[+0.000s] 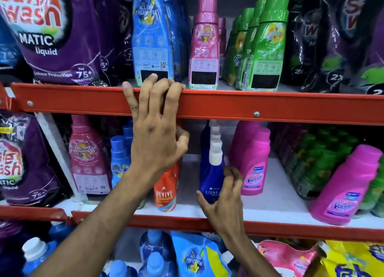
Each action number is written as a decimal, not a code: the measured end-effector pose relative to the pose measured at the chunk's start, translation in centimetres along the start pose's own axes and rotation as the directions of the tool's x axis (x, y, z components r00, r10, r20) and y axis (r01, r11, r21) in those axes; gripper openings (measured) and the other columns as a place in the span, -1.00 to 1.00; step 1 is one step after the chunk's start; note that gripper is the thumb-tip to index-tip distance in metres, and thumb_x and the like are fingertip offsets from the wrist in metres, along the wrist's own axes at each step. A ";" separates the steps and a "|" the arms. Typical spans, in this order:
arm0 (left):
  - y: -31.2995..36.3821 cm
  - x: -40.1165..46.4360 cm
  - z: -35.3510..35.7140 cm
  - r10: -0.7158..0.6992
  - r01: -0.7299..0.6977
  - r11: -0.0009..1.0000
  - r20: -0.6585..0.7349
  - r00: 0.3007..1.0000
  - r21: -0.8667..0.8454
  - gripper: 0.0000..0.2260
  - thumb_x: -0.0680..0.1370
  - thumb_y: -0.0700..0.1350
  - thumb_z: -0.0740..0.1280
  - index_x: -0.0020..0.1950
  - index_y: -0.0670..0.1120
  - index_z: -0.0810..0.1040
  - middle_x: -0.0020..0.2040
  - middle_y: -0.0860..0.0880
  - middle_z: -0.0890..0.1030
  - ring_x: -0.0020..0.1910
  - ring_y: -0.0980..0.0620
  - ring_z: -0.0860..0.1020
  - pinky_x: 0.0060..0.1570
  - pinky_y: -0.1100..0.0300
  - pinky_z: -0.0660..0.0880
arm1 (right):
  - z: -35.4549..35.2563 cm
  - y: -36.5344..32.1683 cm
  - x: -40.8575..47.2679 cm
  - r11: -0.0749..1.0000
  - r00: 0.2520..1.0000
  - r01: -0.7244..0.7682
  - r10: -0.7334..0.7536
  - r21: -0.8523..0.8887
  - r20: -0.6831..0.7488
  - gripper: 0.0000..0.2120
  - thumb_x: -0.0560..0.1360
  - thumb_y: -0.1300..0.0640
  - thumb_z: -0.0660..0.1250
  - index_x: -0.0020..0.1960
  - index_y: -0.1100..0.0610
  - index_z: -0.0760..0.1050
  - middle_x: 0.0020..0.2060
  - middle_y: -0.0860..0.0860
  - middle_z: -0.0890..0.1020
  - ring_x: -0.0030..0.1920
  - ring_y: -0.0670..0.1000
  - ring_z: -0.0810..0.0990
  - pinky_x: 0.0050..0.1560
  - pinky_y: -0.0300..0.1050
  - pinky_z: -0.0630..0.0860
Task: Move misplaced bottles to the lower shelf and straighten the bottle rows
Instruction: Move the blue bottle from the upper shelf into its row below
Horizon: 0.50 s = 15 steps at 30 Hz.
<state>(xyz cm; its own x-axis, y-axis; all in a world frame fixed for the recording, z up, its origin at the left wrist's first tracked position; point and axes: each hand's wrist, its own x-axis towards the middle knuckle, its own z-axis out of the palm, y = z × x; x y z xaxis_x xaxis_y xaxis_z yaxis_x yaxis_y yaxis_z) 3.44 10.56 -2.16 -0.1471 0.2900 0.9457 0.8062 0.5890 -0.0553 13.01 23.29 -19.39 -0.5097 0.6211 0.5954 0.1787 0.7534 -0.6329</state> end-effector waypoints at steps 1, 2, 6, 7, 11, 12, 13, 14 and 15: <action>0.0 0.0 0.0 0.001 -0.001 1.000 -0.001 1.000 -0.001 -0.26 0.29 -0.14 0.40 0.47 -0.12 0.30 0.38 -0.13 0.40 0.55 -0.17 0.23 0.59 -0.26 -0.21 | 0.2 0.1 -0.1 1.000 1.000 -0.008 0.008 0.025 -0.002 -0.19 0.29 -0.01 0.58 0.40 0.12 0.26 0.36 0.06 0.27 0.22 0.09 0.46 0.01 0.03 0.67; 0.0 0.0 0.1 0.002 -0.002 1.000 -0.003 1.000 -0.003 -0.26 0.29 -0.15 0.40 0.46 -0.12 0.31 0.38 -0.13 0.40 0.55 -0.17 0.23 0.59 -0.27 -0.20 | 0.3 0.1 -0.2 0.999 1.000 -0.014 0.014 0.046 -0.007 -0.19 0.29 0.01 0.59 0.41 0.11 0.26 0.36 0.05 0.25 0.23 0.07 0.45 0.04 0.03 0.68; 0.0 0.0 0.1 -0.005 0.005 1.000 -0.006 1.000 -0.006 -0.26 0.27 -0.16 0.41 0.45 -0.12 0.32 0.38 -0.14 0.42 0.55 -0.17 0.23 0.59 -0.25 -0.22 | 0.7 0.6 -0.3 0.997 1.000 -0.019 0.020 0.081 -0.012 -0.18 0.30 0.03 0.59 0.42 0.12 0.25 0.38 0.07 0.23 0.29 0.14 0.46 0.11 0.06 0.67; 0.0 0.0 0.1 -0.009 0.009 1.000 -0.004 1.000 -0.007 -0.26 0.27 -0.16 0.41 0.45 -0.12 0.32 0.37 -0.14 0.42 0.55 -0.17 0.23 0.59 -0.23 -0.23 | 0.7 0.7 -0.3 0.997 1.000 -0.016 0.017 0.079 -0.010 -0.18 0.30 0.03 0.59 0.43 0.11 0.24 0.39 0.08 0.23 0.30 0.14 0.45 0.12 0.07 0.66; 0.3 0.0 0.0 -0.028 0.028 1.000 0.022 0.999 0.005 -0.27 0.28 -0.14 0.40 0.46 -0.12 0.32 0.40 -0.14 0.42 0.57 -0.19 0.21 0.58 -0.30 -0.18 | 0.4 0.9 -0.4 0.999 1.000 -0.002 0.002 0.046 -0.002 -0.12 0.33 -0.03 0.57 0.50 0.08 0.19 0.42 0.06 0.22 0.37 0.13 0.41 0.14 0.09 0.65; 0.4 0.0 0.0 -0.030 0.030 1.000 0.028 0.999 0.006 -0.26 0.29 -0.13 0.41 0.47 -0.12 0.31 0.44 -0.14 0.41 0.59 -0.20 0.19 0.57 -0.32 -0.16 | 0.2 0.9 -0.5 1.000 1.000 0.009 -0.009 0.024 -0.002 -0.10 0.34 -0.07 0.56 0.53 0.07 0.17 0.44 0.06 0.21 0.40 0.13 0.37 0.15 0.07 0.64; 0.6 -0.1 0.0 -0.035 0.035 0.999 0.033 0.999 0.001 -0.25 0.30 -0.11 0.41 0.49 -0.12 0.30 0.48 -0.14 0.38 0.60 -0.21 0.16 0.57 -0.34 -0.16 | -0.2 0.9 -0.6 1.000 1.000 0.021 -0.021 -0.008 -0.001 -0.08 0.36 -0.12 0.54 0.56 0.05 0.14 0.47 0.07 0.20 0.44 0.12 0.33 0.15 0.05 0.63; 0.9 -0.3 -0.1 -0.048 0.049 0.999 0.036 0.998 -0.010 -0.22 0.31 -0.09 0.43 0.52 -0.12 0.28 0.54 -0.15 0.32 0.62 -0.24 0.11 0.57 -0.35 -0.16 | -0.6 1.0 -0.8 0.998 1.000 0.029 -0.029 -0.048 0.002 -0.05 0.37 -0.18 0.51 0.58 0.04 0.10 0.50 0.08 0.19 0.47 0.12 0.29 0.14 0.03 0.61; 1.1 -0.7 -0.2 -0.072 0.073 0.997 0.037 0.997 -0.033 -0.19 0.32 -0.08 0.44 0.56 -0.12 0.25 0.59 -0.17 0.25 0.63 -0.27 0.06 0.57 -0.35 -0.16 | -1.1 1.1 -1.0 0.995 0.999 0.038 -0.038 -0.096 0.003 -0.04 0.38 -0.24 0.47 0.60 0.03 0.07 0.54 0.10 0.17 0.50 0.12 0.25 0.15 0.03 0.60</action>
<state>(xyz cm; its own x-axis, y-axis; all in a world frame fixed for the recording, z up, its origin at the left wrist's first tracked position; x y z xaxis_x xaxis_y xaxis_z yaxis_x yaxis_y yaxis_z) 4.58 10.85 -2.79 -0.2260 0.2744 0.9347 0.8119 0.5833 0.0251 14.60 23.72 -20.10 -0.5186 0.5914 0.6175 0.2389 0.7937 -0.5595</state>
